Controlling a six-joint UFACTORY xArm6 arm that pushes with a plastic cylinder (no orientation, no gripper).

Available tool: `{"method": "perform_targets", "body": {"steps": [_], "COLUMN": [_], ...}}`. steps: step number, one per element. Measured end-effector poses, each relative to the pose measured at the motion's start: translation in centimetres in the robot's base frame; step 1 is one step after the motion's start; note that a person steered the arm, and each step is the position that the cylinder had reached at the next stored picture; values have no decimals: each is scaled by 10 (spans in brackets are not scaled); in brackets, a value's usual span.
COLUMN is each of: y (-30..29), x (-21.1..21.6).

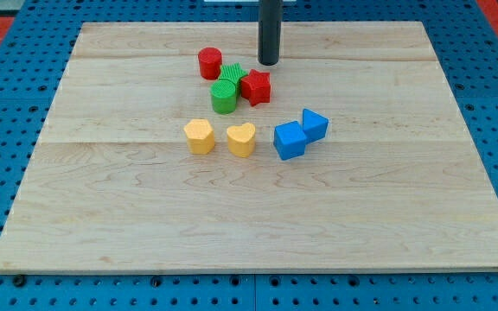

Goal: Place the green circle left to the yellow hexagon

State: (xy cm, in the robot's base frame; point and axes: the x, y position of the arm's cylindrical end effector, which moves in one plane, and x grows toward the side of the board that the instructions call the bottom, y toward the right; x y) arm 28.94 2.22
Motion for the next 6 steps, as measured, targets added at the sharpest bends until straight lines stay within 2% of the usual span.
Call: {"method": "perform_targets", "body": {"steps": [1,2,3,4,5,6], "y": [-23,-86,-118,-122,-121,-150], "x": [14,79,137,139,169,180]}}
